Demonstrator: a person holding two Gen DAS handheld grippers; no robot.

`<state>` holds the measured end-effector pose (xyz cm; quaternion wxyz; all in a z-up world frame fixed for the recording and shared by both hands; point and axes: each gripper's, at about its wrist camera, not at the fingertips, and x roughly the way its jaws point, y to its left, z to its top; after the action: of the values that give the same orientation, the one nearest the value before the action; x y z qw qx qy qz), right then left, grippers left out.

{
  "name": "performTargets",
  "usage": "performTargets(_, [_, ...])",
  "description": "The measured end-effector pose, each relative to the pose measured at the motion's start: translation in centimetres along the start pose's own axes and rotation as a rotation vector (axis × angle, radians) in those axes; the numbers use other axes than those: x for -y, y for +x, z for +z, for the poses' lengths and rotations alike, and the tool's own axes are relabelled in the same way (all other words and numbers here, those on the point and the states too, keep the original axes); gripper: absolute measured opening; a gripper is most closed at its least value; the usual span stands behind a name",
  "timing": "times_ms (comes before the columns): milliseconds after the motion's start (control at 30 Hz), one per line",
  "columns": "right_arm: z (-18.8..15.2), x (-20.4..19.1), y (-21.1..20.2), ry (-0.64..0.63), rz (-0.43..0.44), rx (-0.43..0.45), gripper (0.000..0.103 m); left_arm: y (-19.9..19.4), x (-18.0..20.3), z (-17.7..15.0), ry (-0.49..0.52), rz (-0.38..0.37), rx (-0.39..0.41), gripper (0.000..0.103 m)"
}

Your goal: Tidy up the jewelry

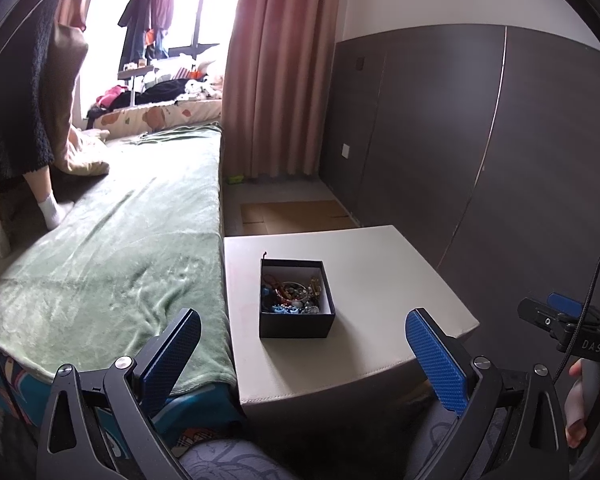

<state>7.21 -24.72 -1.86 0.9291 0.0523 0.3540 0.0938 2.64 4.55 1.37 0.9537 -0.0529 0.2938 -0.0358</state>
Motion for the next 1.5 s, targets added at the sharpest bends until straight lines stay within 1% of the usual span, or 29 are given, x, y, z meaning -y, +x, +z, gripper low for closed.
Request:
performTargets(633, [0.07,-0.09,-0.53,-0.007,0.004,0.007,0.103,-0.90,0.58,0.20,0.012,0.012,0.023,0.102])
performTargets(900, [0.32,0.03,-0.90,-0.015,-0.002,0.014,0.103,-0.85,0.79,0.24,0.014,0.007,0.022,0.102])
performTargets(1167, [0.48,0.08,-0.83,-0.016,-0.006,0.009,0.103,-0.73,0.86,0.18,0.017,0.021,0.020,0.102])
performTargets(1500, [0.45,0.08,-0.05,-0.025,-0.019,-0.010,0.103,0.06,0.55,-0.03,0.014,0.005,0.003,0.102])
